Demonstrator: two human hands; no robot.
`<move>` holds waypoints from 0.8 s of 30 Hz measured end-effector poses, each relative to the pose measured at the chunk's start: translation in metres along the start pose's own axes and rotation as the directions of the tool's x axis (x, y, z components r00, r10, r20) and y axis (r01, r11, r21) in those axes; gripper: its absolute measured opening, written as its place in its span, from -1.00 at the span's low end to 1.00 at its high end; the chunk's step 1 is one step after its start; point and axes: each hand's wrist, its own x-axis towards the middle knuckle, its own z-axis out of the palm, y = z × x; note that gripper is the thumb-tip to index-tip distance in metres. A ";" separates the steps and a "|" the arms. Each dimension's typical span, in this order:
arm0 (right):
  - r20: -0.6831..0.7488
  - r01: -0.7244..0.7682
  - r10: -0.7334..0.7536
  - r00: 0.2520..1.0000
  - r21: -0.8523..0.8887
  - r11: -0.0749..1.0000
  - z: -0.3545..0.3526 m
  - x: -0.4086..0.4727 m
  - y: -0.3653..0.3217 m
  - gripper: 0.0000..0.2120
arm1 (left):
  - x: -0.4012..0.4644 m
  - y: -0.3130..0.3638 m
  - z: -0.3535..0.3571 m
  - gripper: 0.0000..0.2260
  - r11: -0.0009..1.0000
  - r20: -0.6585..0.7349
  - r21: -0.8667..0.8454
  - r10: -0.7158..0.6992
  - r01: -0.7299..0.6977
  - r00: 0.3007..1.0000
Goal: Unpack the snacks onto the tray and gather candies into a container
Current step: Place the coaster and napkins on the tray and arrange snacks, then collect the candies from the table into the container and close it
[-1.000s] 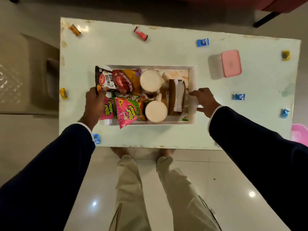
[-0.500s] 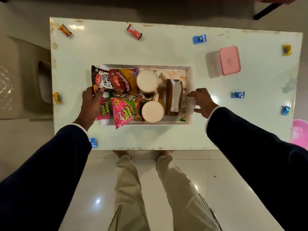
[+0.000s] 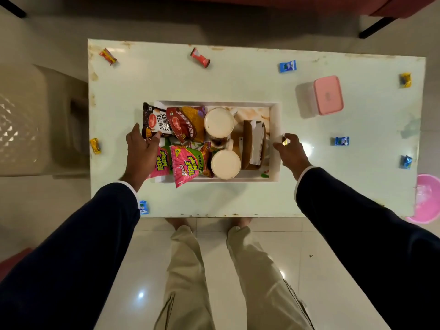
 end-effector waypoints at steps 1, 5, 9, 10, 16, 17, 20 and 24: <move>-0.028 0.034 -0.035 0.999 -0.053 0.998 -0.003 -0.007 0.002 -0.47 | -0.004 0.006 -0.003 -0.41 0.999 -0.041 0.047 -0.002 0.004 0.999; -0.081 0.157 -0.172 0.982 -0.165 0.974 -0.026 -0.041 0.007 -0.54 | -0.016 0.040 -0.011 -0.51 0.954 -0.068 0.178 0.257 -0.242 0.964; -0.153 0.263 -0.298 0.942 -0.213 0.941 -0.055 -0.062 0.004 -0.61 | -0.028 0.098 0.005 -0.58 0.791 0.092 0.212 0.568 -0.574 0.818; -0.160 0.295 -0.334 0.929 -0.226 0.928 -0.060 -0.062 0.003 -0.62 | -0.033 0.112 0.013 -0.59 0.740 0.135 0.209 0.625 -0.639 0.769; -0.121 0.368 -0.404 0.907 -0.244 0.897 -0.097 -0.028 0.006 -0.66 | -0.065 0.179 0.103 -0.68 0.580 0.380 0.121 0.723 -0.806 0.577; -0.112 0.383 -0.417 0.902 -0.238 0.893 -0.106 -0.019 0.007 -0.66 | -0.070 0.187 0.124 -0.69 0.608 0.405 0.095 0.700 -0.788 0.589; -0.108 0.437 -0.463 0.880 -0.201 0.877 -0.134 0.005 0.010 -0.64 | -0.080 0.210 0.186 -0.69 0.756 0.460 0.052 0.562 -0.653 0.688; -0.134 0.501 -0.542 0.829 -0.252 0.828 -0.171 0.044 0.012 -0.44 | -0.079 0.239 0.268 -0.59 0.919 0.512 0.039 0.319 -0.392 0.798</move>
